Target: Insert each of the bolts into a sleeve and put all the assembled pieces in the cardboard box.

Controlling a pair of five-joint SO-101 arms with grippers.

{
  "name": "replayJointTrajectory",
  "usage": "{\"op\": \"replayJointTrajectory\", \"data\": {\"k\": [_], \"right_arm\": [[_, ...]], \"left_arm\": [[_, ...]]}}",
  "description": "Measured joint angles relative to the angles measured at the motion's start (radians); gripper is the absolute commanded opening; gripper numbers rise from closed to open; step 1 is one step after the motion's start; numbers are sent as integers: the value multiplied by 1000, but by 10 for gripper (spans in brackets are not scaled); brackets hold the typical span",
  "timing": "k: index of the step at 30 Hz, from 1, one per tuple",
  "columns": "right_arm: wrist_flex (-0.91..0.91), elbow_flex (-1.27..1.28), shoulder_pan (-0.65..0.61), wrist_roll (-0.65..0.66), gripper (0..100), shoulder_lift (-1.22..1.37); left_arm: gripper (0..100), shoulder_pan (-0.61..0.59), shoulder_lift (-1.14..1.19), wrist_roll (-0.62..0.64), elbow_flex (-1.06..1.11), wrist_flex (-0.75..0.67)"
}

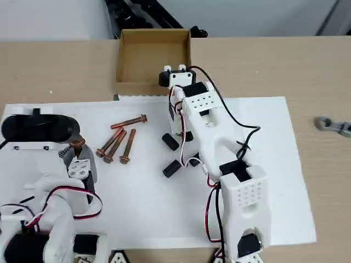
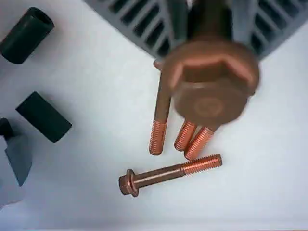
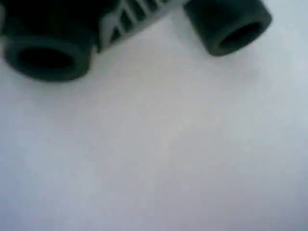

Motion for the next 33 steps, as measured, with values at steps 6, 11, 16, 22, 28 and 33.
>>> {"op": "replayJointTrajectory", "data": {"k": [6,11,16,22,28,33], "right_arm": [[14,-8,0,0,32,0],[14,-8,6,0,6,2],[14,-8,6,2,4,0],[14,5,-3,2,4,-61],[41,5,-41,2,6,-212],[176,5,-44,2,8,-342]], "left_arm": [[5,0,0,0,0,0],[5,0,0,0,0,0],[5,0,0,0,0,0],[5,0,0,0,0,0],[5,0,-9,0,0,-6],[5,0,-12,0,0,-51]]}}
